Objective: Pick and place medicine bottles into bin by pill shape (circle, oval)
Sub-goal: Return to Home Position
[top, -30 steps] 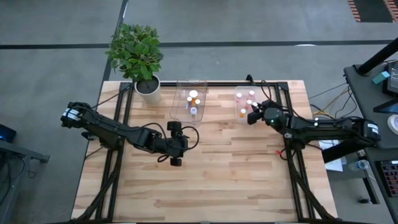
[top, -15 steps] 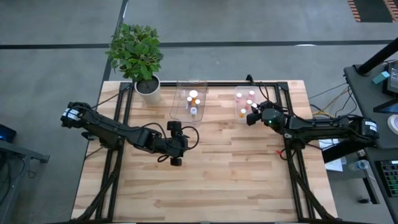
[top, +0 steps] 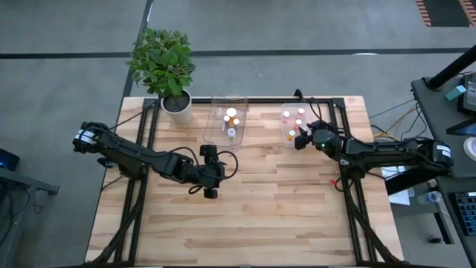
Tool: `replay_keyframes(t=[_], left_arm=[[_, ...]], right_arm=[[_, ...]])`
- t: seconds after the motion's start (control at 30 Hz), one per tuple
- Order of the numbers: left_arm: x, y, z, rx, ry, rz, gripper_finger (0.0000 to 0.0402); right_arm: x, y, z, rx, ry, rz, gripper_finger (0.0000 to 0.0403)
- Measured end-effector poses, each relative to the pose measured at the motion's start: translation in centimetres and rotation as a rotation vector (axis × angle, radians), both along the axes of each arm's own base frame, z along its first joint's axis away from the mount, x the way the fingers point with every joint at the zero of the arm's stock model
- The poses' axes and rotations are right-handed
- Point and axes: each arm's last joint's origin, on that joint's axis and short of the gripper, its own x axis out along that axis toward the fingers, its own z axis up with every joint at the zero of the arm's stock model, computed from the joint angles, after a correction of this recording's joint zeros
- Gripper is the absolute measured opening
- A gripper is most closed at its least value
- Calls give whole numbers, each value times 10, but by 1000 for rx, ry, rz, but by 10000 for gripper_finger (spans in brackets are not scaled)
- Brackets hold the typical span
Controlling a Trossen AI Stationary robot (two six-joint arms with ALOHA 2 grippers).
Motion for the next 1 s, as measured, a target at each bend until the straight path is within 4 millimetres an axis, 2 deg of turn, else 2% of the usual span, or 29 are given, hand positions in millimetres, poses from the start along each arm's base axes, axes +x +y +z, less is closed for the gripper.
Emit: replay_keyframes(t=[0.17,0.33,0.47,0.6,0.7,0.87,1.0], left_arm=[[0,0,0,0,0,0,196],[-3,1,7,35,-8,-37,196],[-11,5,23,83,-51,-110,187],[-21,18,35,71,-192,-275,151],[-39,35,39,63,-305,-345,117],[-82,63,35,84,-392,-251,64],[-118,71,31,91,-480,-210,35]], right_arm=[[2,0,6,-8,-19,16,192],[12,4,28,-51,-56,129,191],[26,10,56,-109,-85,377,191],[37,17,83,-198,-172,720,189],[38,20,96,-306,-173,852,182],[27,23,102,-463,-134,891,168],[13,27,101,-522,-154,887,154]])
